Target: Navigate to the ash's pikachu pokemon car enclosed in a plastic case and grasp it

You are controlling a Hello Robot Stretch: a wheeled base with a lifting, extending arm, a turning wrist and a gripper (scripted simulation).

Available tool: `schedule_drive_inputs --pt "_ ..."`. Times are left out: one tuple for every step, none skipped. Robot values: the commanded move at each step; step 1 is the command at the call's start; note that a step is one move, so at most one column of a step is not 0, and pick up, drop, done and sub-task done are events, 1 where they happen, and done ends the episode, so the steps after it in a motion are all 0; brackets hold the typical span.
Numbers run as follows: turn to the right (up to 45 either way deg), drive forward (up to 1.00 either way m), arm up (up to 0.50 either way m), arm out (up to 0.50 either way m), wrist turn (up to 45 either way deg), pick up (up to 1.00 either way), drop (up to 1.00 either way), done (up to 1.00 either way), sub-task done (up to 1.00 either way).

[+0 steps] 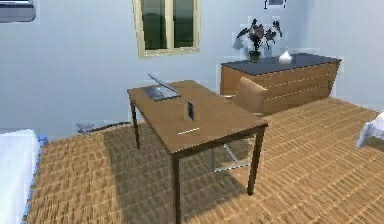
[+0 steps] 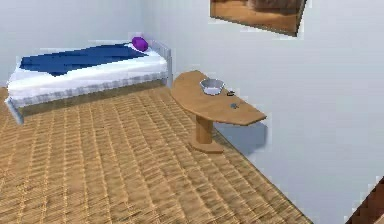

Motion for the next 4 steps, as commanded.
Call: schedule_drive_inputs --pt "0.0 0.45 0.0 0.0 0.0 0.0 0.0 0.0 0.0" --pt "-45.0 0.0 0.0 0.0 0.0 0.0 0.0 0.0 0.0" --pt "-42.0 0.0 0.0 0.0 0.0 0.0 0.0 0.0 0.0" --pt "-3.0 0.0 0.0 0.0 0.0 0.0 0.0 0.0 0.0"
